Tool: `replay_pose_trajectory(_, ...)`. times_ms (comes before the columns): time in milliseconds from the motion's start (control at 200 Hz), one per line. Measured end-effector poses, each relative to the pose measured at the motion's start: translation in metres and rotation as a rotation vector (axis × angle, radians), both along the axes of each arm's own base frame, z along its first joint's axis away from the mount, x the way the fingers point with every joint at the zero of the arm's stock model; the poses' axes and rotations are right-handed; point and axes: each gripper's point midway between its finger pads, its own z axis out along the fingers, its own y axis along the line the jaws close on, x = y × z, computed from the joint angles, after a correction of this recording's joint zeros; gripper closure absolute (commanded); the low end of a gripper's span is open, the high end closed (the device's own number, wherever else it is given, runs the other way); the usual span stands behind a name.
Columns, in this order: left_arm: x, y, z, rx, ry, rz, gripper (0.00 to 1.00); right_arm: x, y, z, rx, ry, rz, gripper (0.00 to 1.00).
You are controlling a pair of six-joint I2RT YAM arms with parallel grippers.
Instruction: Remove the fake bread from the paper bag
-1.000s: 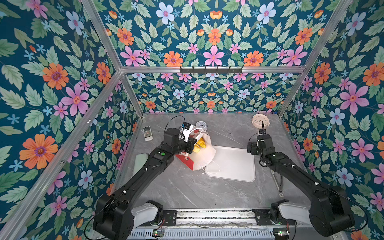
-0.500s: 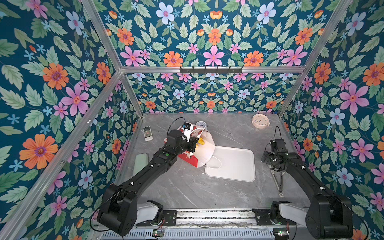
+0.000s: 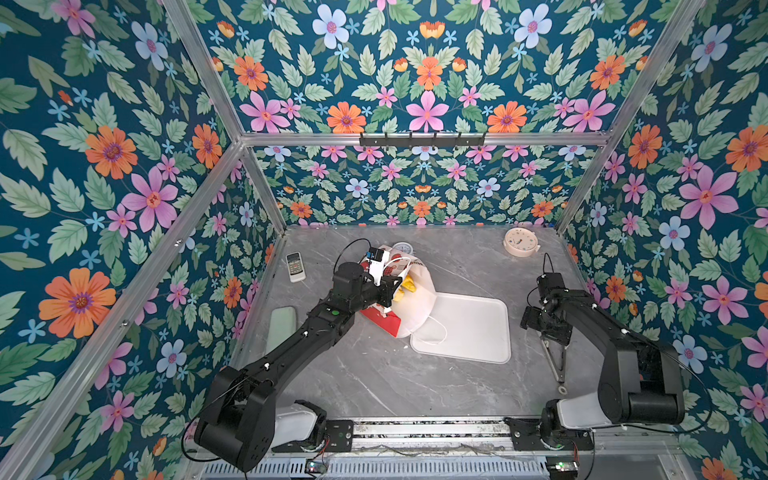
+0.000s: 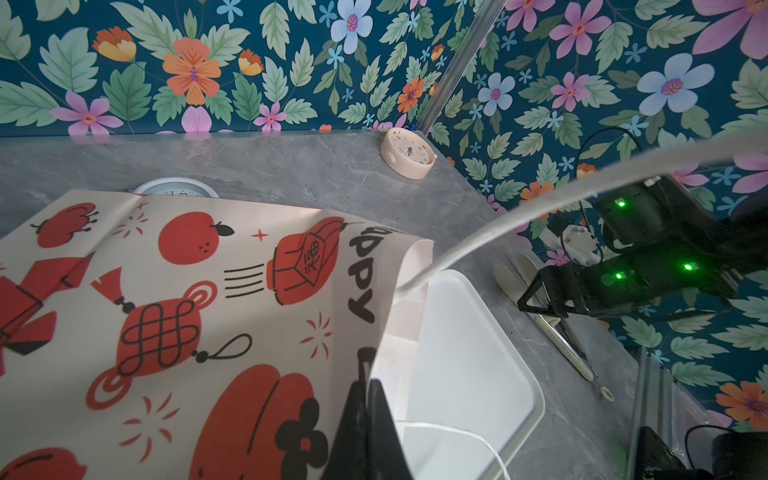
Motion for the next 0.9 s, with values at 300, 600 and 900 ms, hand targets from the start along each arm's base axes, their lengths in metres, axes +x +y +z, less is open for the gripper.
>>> replay_pose_trajectory(300, -0.007, 0.002, 0.005, -0.015, -0.022, -0.009, 1.0, 0.01, -0.001, -0.016, 0.021, 0.064, 0.014, 0.6)
replay_pose_trajectory(600, -0.011, 0.004, 0.005, -0.018, -0.029, -0.009, 1.0, 0.021, -0.005, -0.03, -0.005, 0.105, 0.05, 0.87)
replay_pose_trajectory(900, -0.012, 0.005, 0.004, -0.021, -0.035, -0.008, 1.0, 0.043, -0.02, -0.025, -0.086, 0.079, 0.076, 0.91)
